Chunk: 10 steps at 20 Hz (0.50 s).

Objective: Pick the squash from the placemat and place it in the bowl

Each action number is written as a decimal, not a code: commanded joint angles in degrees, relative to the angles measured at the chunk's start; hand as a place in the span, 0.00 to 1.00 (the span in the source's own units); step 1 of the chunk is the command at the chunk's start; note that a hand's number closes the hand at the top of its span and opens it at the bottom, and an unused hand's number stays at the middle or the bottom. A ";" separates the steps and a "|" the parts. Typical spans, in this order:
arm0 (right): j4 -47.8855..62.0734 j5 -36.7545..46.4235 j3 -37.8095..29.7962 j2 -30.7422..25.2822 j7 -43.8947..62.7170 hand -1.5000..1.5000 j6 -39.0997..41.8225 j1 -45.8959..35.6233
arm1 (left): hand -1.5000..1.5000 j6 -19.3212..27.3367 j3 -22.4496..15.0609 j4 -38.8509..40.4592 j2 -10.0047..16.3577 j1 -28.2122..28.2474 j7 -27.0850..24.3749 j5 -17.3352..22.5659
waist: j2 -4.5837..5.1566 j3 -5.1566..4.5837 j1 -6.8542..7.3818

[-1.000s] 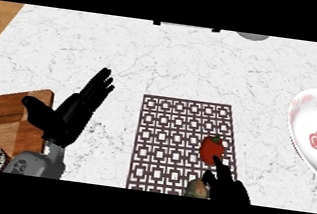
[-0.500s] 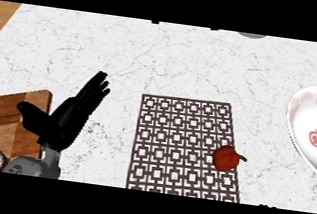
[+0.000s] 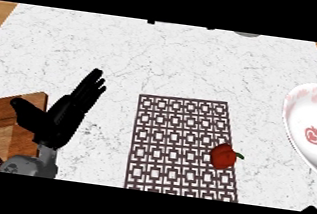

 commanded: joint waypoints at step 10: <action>-6.95 -13.81 -13.71 -2.75 2.30 1.00 -4.84 -1.01 | 0.50 -2.38 -0.23 1.47 0.33 -0.13 -1.37 -0.28 | 0.73 0.03 1.83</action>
